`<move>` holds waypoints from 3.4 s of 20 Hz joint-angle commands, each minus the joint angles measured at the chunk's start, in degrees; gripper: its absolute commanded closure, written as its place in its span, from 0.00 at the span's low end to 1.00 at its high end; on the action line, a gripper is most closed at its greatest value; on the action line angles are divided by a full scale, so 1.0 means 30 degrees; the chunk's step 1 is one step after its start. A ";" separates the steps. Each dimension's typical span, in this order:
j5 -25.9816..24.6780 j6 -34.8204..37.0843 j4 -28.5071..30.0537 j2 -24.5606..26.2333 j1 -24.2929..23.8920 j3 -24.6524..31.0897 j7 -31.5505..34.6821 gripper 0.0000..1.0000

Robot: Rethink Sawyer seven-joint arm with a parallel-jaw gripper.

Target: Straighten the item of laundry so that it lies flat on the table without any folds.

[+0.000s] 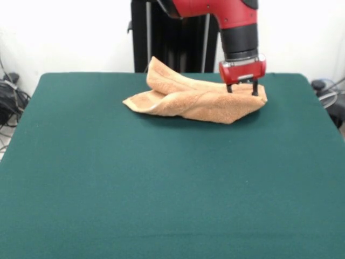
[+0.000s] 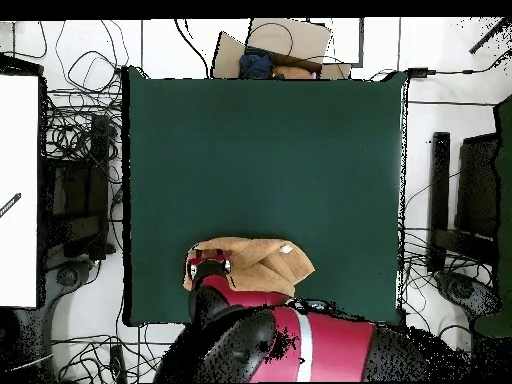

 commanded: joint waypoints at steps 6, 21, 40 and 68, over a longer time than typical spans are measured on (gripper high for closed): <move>0.5102 -0.0367 0.2630 -0.0250 0.1908 0.1945 0.8929 0.00; 0.4006 0.0275 0.2232 -0.0093 0.2606 0.1580 1.0661 0.00; -0.0997 0.3364 0.2488 -0.1618 -0.0481 -0.0680 0.7414 0.00; -0.7305 0.7267 -0.0593 -0.1139 -0.6462 0.1193 0.6465 0.00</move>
